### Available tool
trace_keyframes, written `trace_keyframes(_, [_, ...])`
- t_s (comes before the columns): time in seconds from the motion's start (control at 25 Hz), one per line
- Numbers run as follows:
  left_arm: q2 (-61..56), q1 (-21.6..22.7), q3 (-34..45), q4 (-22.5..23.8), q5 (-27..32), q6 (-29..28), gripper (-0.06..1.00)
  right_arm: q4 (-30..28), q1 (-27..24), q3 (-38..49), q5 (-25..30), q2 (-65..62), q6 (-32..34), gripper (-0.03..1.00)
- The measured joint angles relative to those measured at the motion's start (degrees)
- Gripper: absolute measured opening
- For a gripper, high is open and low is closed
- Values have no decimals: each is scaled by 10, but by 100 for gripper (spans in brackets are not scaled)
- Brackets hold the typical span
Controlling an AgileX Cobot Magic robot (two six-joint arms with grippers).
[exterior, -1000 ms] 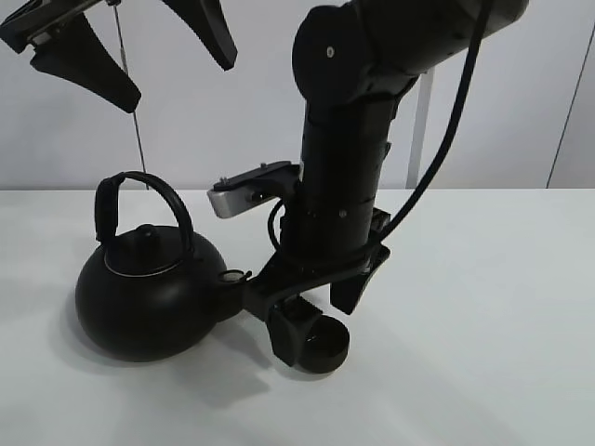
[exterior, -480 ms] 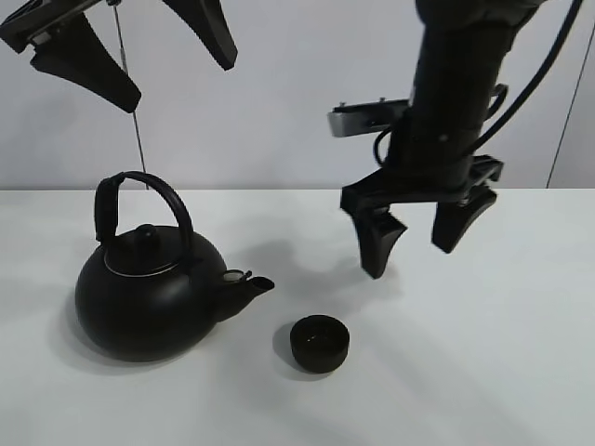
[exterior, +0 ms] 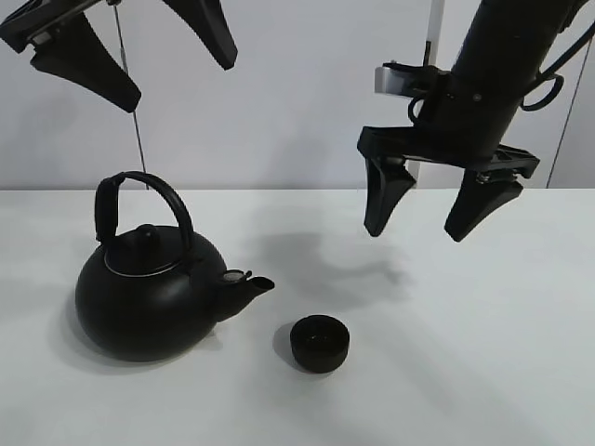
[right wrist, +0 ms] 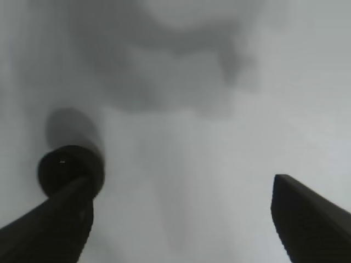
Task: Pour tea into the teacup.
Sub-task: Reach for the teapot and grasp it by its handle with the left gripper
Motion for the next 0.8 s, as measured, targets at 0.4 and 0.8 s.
trace_keyframes(0.4, [0, 0, 0, 0, 0, 0, 64, 24, 0, -59, 38, -22, 29, 61])
trace_keyframes(0.8, [0, 0, 0, 0, 0, 0, 64, 19, -1, -76, 48, -24, 93, 61])
